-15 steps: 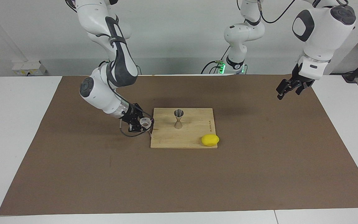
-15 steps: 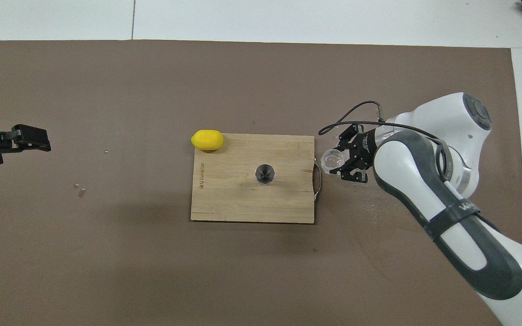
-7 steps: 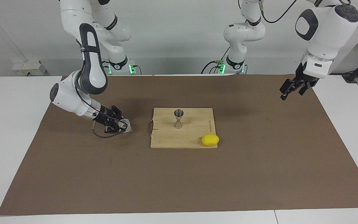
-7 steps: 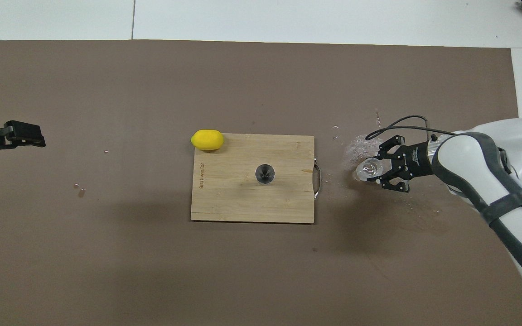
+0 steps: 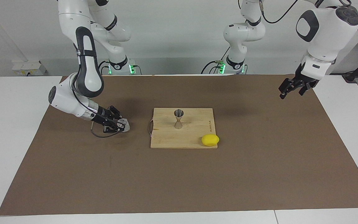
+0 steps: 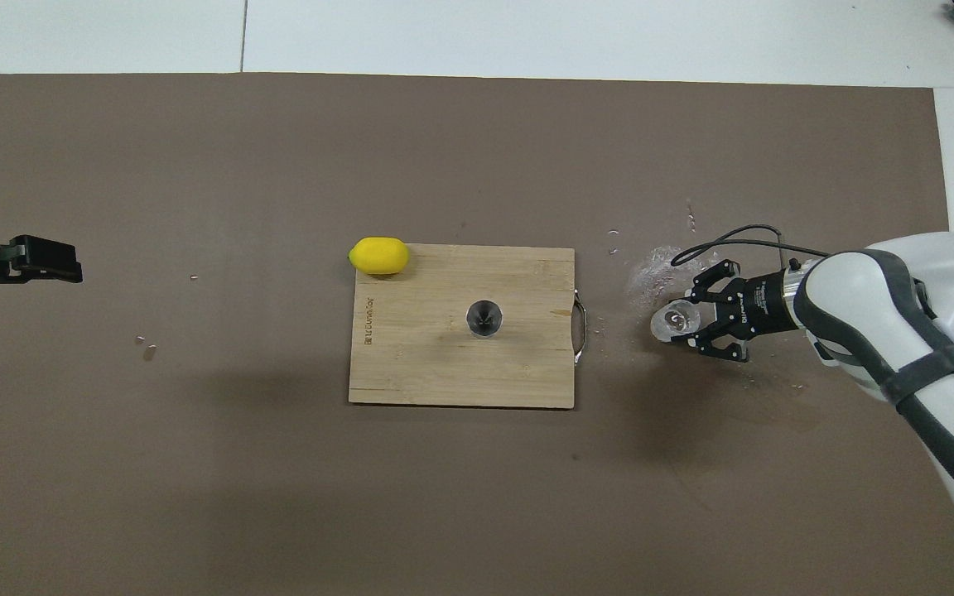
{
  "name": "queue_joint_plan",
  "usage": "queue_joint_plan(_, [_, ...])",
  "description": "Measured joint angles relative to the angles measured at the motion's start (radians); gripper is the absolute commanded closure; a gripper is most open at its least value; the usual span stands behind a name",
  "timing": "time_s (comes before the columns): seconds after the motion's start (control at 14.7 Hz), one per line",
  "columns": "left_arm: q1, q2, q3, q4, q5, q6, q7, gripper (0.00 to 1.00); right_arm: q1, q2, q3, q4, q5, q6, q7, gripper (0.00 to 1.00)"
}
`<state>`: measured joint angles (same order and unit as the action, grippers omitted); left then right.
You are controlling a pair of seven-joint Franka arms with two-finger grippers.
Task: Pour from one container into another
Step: 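Carry the glass cup back and lower it to the table with the right gripper, then open the right gripper and draw it back from the glass cup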
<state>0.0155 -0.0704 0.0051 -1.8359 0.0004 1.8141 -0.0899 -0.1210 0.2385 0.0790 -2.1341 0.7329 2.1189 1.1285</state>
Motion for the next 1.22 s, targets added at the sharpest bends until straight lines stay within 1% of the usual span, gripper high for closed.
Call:
queue_joint_plan(0.14, [-0.002, 0.001, -0.001, 0.000, 0.000, 0.000, 0.007, 0.00, 0.001, 0.000, 0.001, -0.012, 0.000, 0.018, 0.000, 0.58])
queue_joint_plan(0.2, [-0.004, 0.002, -0.002, 0.000, 0.000, 0.000, 0.007, 0.00, 0.001, 0.000, 0.002, -0.016, 0.000, 0.025, 0.000, 0.39])
queue_joint_plan(0.27, [-0.006, 0.002, -0.002, 0.000, 0.000, 0.000, 0.007, 0.00, 0.001, 0.000, 0.002, -0.018, 0.000, 0.026, 0.000, 0.24])
queue_joint_plan(0.34, [-0.008, 0.002, -0.002, 0.000, 0.000, 0.000, 0.007, 0.00, 0.001, 0.000, 0.002, -0.018, 0.001, 0.028, 0.000, 0.10])
queue_joint_plan(0.41, [-0.010, 0.002, -0.003, 0.000, 0.000, 0.000, 0.008, 0.00, 0.001, -0.001, 0.002, -0.019, 0.001, 0.028, 0.000, 0.00])
queue_joint_plan(0.68, [-0.029, 0.002, -0.007, 0.000, 0.000, 0.000, 0.010, 0.00, 0.001, -0.020, 0.002, -0.018, 0.001, 0.028, 0.000, 0.00])
queue_joint_plan(0.88, [-0.030, 0.002, -0.005, 0.000, 0.000, -0.002, 0.010, 0.00, 0.000, -0.064, -0.002, -0.017, -0.019, 0.028, -0.003, 0.00])
queue_joint_plan(1.22, [-0.030, 0.002, -0.003, 0.000, 0.000, -0.002, 0.010, 0.00, 0.007, -0.154, 0.002, -0.015, -0.208, 0.026, -0.011, 0.00])
